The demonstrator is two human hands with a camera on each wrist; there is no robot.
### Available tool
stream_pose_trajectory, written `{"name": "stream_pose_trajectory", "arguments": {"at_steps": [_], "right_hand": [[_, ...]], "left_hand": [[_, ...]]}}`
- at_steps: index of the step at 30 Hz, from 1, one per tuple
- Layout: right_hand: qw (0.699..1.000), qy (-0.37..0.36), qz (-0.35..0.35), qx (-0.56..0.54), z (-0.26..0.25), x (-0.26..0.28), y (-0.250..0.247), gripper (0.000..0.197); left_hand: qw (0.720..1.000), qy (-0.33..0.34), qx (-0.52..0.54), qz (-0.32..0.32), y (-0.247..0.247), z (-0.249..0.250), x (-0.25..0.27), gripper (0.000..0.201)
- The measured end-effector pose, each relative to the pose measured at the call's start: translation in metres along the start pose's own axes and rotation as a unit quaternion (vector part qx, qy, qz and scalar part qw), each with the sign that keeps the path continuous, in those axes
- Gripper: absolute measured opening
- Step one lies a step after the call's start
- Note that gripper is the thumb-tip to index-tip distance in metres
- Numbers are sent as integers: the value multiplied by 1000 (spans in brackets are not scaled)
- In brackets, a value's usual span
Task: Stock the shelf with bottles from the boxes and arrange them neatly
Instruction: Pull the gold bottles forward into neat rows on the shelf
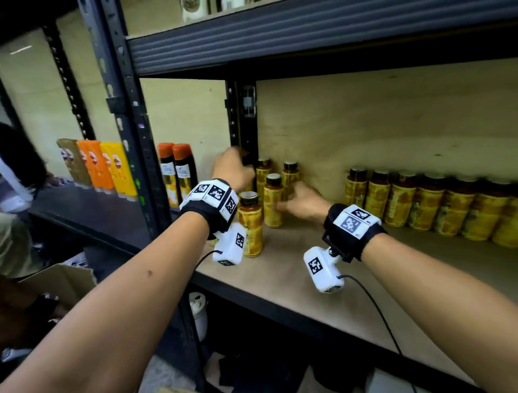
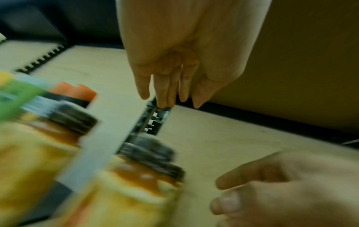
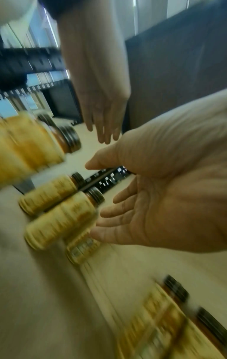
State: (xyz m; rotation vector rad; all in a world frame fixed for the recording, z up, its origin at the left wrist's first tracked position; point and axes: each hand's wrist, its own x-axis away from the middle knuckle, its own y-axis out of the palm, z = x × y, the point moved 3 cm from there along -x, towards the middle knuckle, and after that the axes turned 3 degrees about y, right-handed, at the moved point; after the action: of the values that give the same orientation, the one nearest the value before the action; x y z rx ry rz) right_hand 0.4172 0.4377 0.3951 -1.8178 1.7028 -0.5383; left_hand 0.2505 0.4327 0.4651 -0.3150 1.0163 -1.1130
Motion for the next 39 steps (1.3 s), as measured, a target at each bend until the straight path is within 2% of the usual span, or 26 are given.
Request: {"name": "stream_pose_trajectory", "arguments": {"at_steps": [2, 4, 5, 6, 8, 9, 10, 13, 16, 18, 19, 22, 25, 29, 34, 39], "right_hand": [[998, 28, 57, 29, 21, 1, -34, 28], [991, 66, 111, 42, 46, -1, -64, 50], [989, 74, 124, 33, 58, -1, -78, 52], [988, 74, 136, 9, 72, -1, -91, 44], [983, 72, 167, -24, 97, 1, -118, 9], [977, 80, 196, -23, 108, 2, -131, 13], [971, 90, 219, -19, 117, 1, -143, 21], [963, 100, 251, 21, 133, -8, -166, 28], [956, 118, 246, 104, 139, -28, -174, 41], [948, 136, 228, 175, 140, -41, -173, 48], [943, 144, 215, 209, 140, -46, -172, 50], [927, 173, 184, 276, 138, -53, -167, 61], [929, 130, 165, 305, 134, -54, -160, 72], [934, 97, 159, 306, 128, -63, -145, 70], [948, 148, 193, 206, 126, -88, -141, 65], [942, 136, 213, 223, 126, -100, -130, 52]], "left_hand": [[998, 37, 45, -15, 21, 37, -7, 35], [994, 59, 79, -54, 54, 68, -13, 31], [991, 72, 85, -73, 74, 82, -16, 30], [989, 80, 81, -95, 95, 92, -18, 30], [984, 88, 62, -144, 137, 107, -20, 33], [981, 91, 56, -162, 156, 111, -23, 34], [979, 77, 72, -175, 174, 114, -25, 33], [970, 14, 146, -194, 218, 117, -33, 37], [955, -54, 224, -188, 253, 118, -42, 50], [950, -71, 233, -195, 273, 118, -44, 55], [951, -66, 227, -201, 280, 119, -45, 51], [954, -57, 222, -194, 288, 116, -48, 36], [959, -58, 203, -188, 279, 102, -62, 35], [969, -96, 175, -144, 260, 68, -80, 35], [966, -112, 183, -146, 256, 56, -88, 37], [957, -132, 220, -138, 262, 47, -88, 41]]}}
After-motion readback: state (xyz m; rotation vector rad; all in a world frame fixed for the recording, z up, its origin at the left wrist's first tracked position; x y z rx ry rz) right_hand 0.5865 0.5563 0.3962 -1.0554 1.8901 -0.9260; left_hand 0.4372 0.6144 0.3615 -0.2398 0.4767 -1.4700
